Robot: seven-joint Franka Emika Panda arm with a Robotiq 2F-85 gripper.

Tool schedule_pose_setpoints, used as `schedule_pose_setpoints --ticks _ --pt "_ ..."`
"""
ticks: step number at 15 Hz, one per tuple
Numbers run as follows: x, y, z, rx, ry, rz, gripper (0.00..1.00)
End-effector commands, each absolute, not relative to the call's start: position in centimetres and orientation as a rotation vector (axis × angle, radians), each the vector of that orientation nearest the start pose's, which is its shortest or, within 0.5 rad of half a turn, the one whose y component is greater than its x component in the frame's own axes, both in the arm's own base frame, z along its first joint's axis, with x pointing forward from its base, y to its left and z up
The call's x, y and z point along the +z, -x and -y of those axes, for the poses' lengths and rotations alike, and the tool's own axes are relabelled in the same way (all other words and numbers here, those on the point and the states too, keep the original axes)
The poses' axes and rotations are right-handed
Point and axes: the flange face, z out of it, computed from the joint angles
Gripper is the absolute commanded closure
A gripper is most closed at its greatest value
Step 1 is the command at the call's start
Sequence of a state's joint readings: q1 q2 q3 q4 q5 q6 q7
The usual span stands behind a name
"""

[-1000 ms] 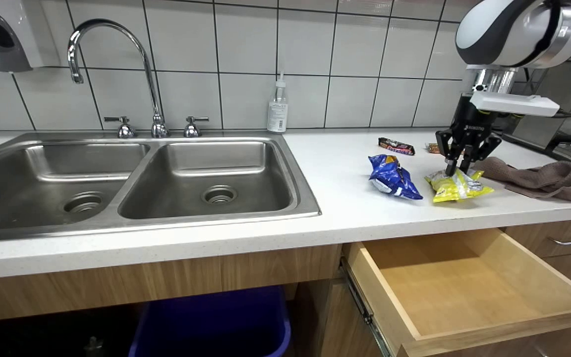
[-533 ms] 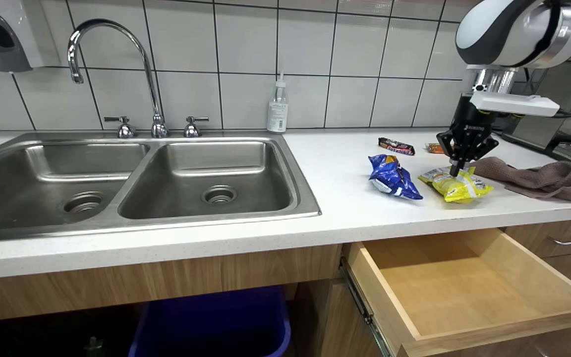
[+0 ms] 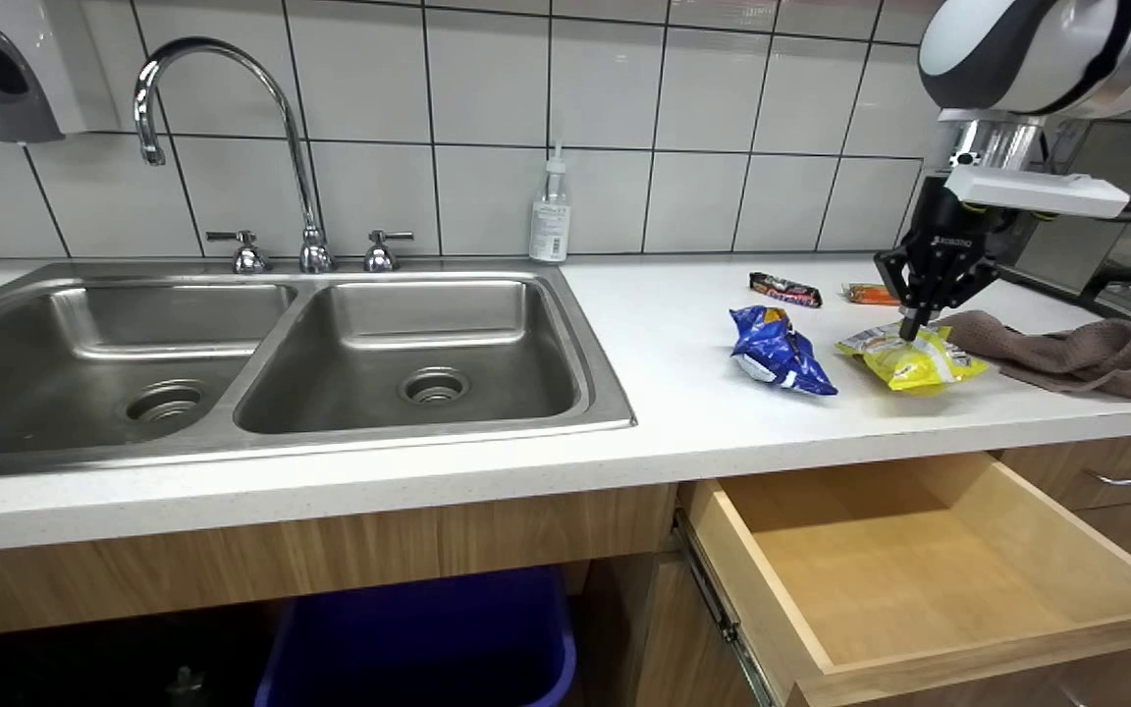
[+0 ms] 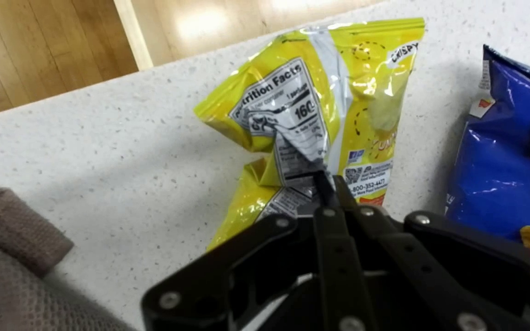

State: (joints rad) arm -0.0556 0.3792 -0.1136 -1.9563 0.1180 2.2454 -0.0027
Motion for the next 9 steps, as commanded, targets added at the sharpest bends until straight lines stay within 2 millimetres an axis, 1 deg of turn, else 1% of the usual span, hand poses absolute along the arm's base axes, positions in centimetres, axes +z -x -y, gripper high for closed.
schedule_pose_setpoints --ticks 1,5,9 --pt "29.7 -57.1 9.2 0.111 3.034 -0.395 1.00" --pt "30.3 -54.0 8.9 0.123 3.029 -0.409 1.00" --pt "30.4 -50.8 8.7 0.149 3.019 -0.432 1.00"
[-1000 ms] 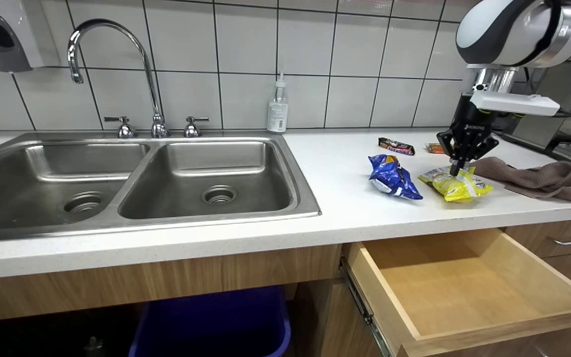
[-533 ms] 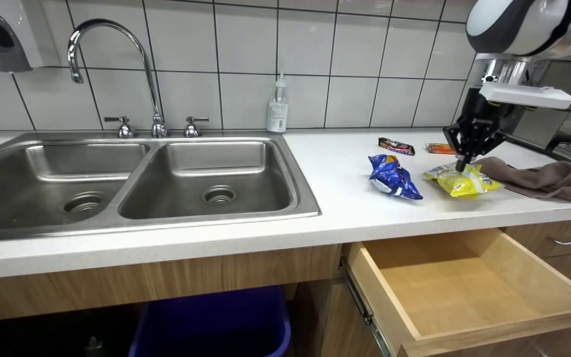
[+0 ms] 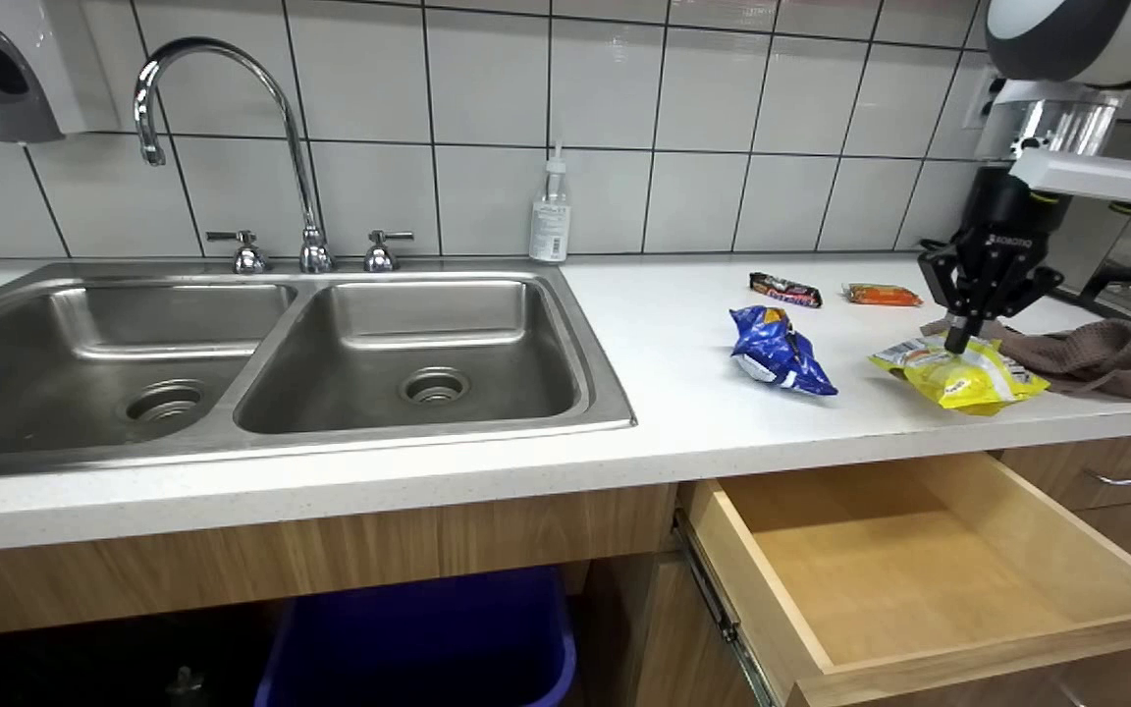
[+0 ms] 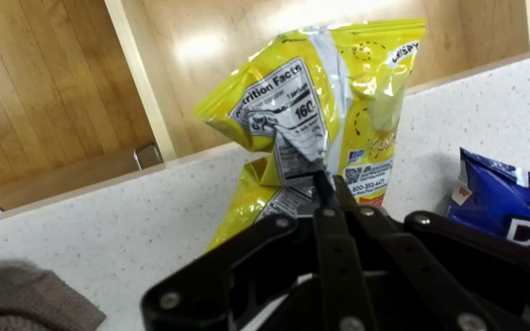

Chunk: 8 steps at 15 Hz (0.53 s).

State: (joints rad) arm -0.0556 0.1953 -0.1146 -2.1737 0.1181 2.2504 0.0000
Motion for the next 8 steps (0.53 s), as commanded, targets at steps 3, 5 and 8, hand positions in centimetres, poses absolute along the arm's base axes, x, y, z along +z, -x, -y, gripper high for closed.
schedule_pose_setpoints --ticks 3,5,8 --pt "30.0 -48.5 8.9 0.174 3.014 -0.461 1.00" --pt "29.5 -47.2 9.2 0.190 3.011 -0.486 1.00" --pt "28.5 -45.9 9.8 0.214 3.011 -0.513 1.00"
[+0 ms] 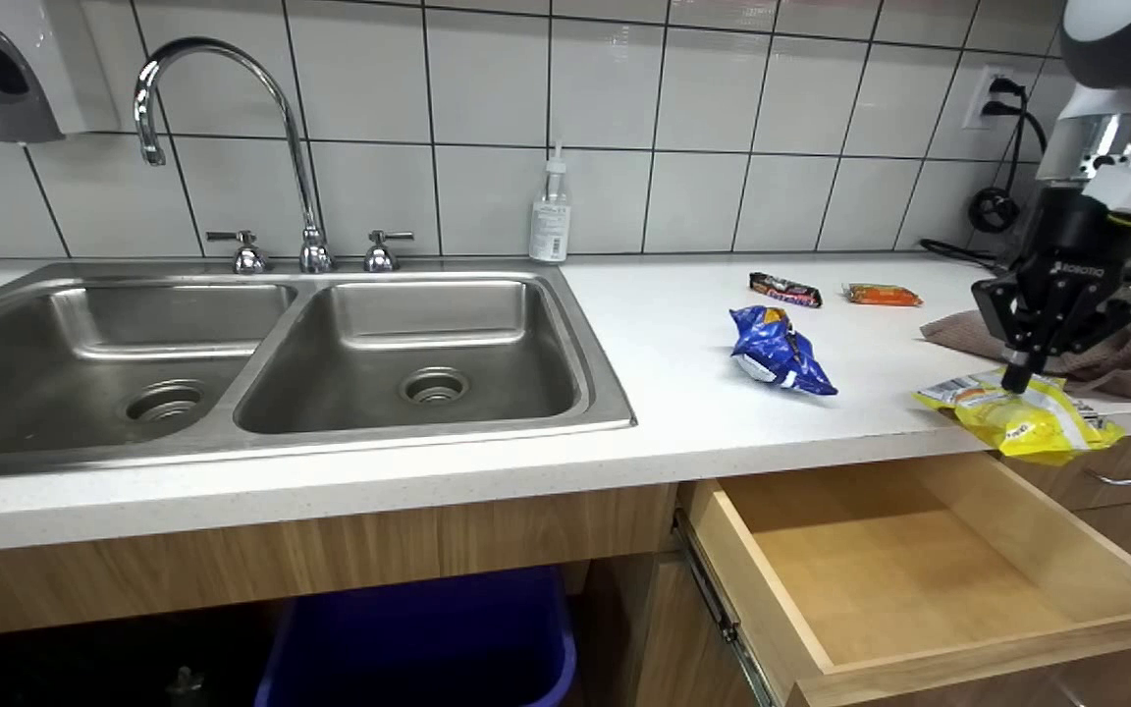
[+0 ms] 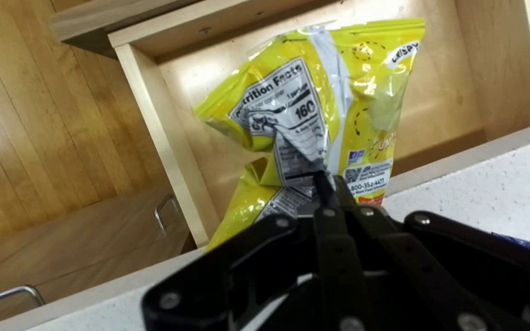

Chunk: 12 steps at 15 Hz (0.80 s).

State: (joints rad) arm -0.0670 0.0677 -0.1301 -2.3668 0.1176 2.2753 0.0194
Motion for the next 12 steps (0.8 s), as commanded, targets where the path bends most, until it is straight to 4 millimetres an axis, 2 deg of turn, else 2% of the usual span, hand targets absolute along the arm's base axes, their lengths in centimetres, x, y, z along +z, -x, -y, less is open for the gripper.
schedule_pose_setpoints --ticks 1,6,12 --pt "28.1 -45.6 10.0 0.226 3.012 -0.518 1.00" --pt "26.2 -44.7 10.8 0.264 3.032 -0.521 1.00" --pt "23.4 -44.8 11.2 0.321 3.069 -0.487 1.00"
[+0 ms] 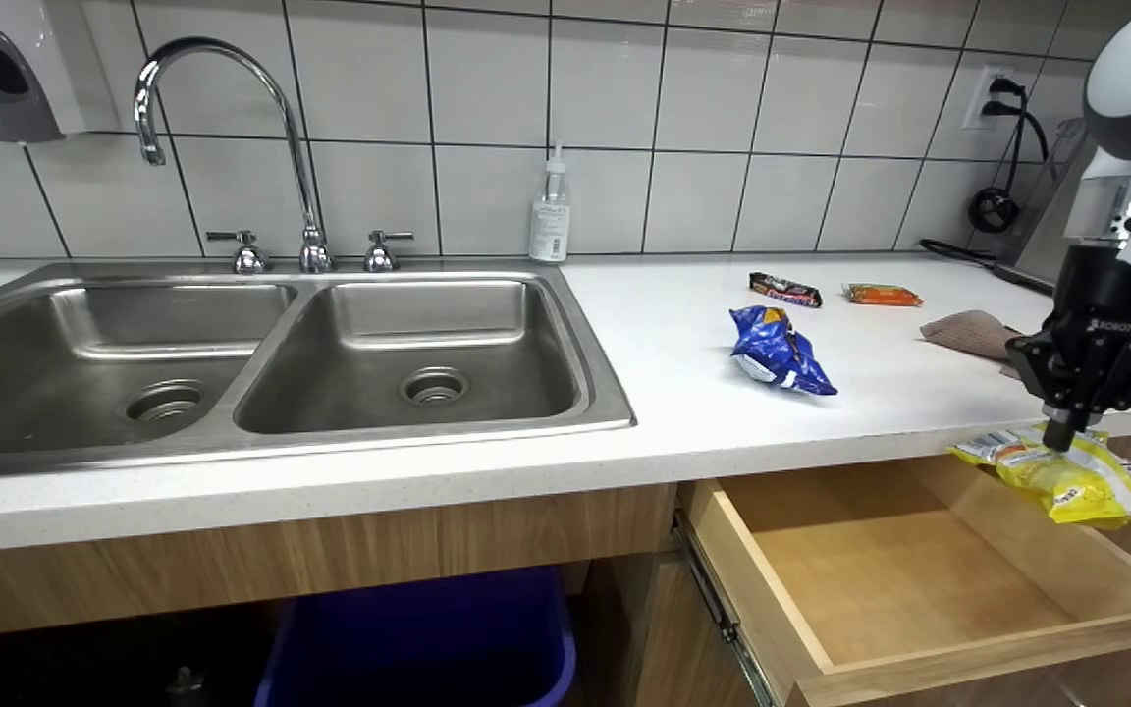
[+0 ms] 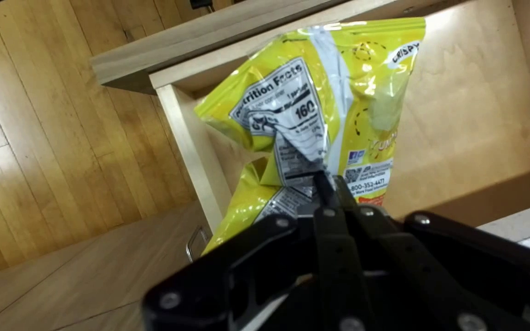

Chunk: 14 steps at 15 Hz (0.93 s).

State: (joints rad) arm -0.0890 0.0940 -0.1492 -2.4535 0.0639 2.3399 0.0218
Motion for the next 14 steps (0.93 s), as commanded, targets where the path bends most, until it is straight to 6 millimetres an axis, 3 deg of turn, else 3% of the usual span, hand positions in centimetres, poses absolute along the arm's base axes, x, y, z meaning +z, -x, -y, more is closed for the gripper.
schedule_pose_setpoints --ticks 1,9,14 --pt "22.8 -44.8 11.2 0.327 3.077 -0.477 1.00" --pt "18.8 -44.8 11.1 0.384 3.111 -0.444 1.00" --pt "17.5 -44.6 10.9 0.399 3.123 -0.444 1.00"
